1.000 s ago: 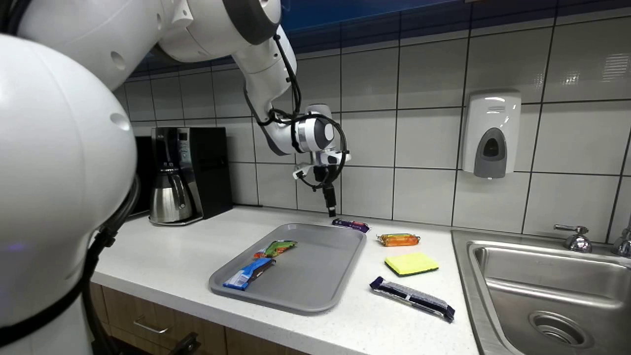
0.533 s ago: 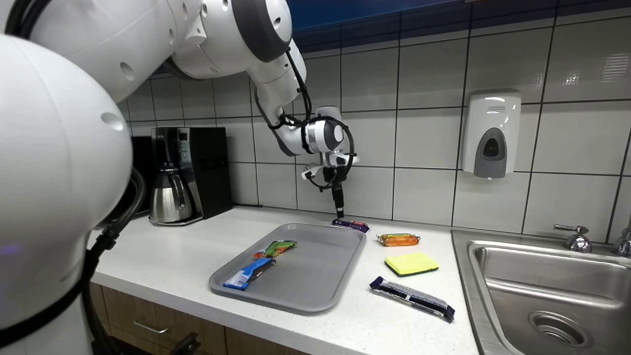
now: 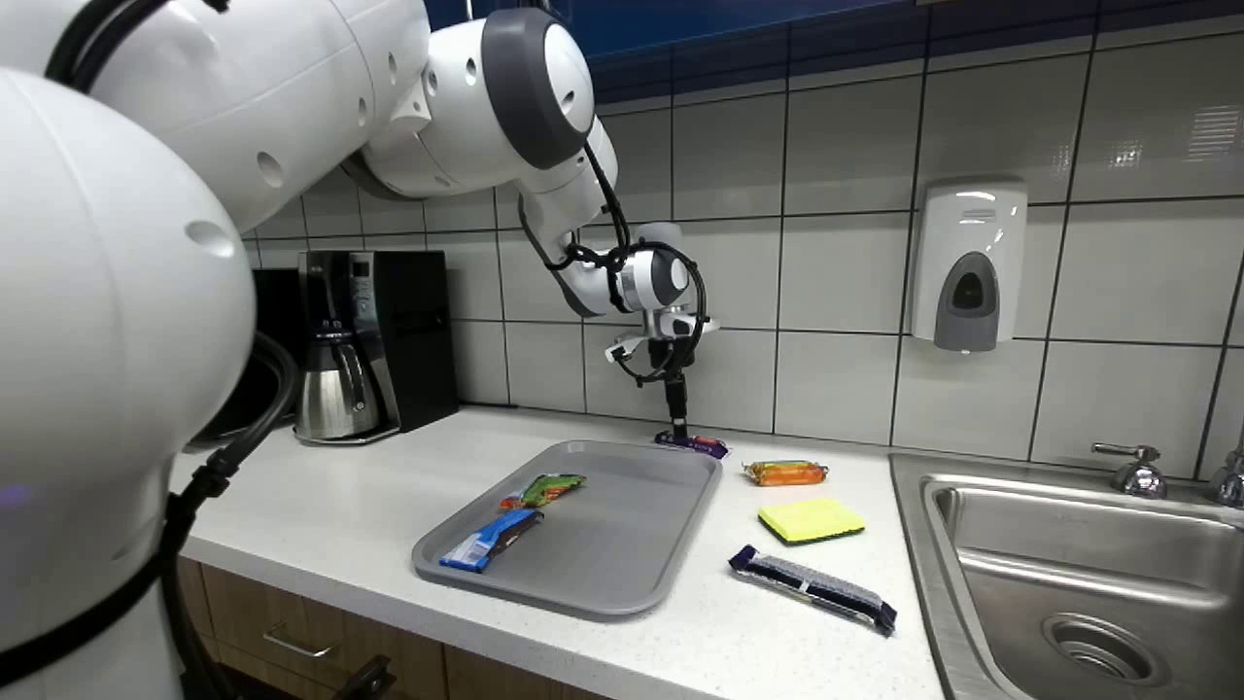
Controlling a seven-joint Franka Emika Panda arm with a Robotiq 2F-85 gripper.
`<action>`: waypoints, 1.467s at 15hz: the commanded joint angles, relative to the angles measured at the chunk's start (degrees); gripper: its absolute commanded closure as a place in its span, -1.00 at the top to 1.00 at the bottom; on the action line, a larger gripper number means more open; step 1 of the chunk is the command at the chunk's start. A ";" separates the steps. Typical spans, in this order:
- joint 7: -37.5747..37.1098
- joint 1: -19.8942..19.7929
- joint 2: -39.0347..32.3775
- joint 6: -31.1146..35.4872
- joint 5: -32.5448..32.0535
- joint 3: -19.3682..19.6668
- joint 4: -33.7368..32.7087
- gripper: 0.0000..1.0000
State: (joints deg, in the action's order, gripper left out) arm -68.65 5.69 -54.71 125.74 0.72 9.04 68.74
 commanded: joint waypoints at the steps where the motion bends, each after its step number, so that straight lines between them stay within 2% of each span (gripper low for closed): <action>1: -2.90 -0.93 -4.16 -4.31 1.00 -0.41 -7.34 1.00; 12: -5.98 -2.54 -9.39 -8.70 1.12 -0.83 -16.57 1.00; 22: -7.15 -3.08 -12.82 -10.16 0.87 -0.87 -21.55 1.00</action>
State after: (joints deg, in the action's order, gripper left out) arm -74.36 3.58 -65.18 118.25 0.91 9.01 51.96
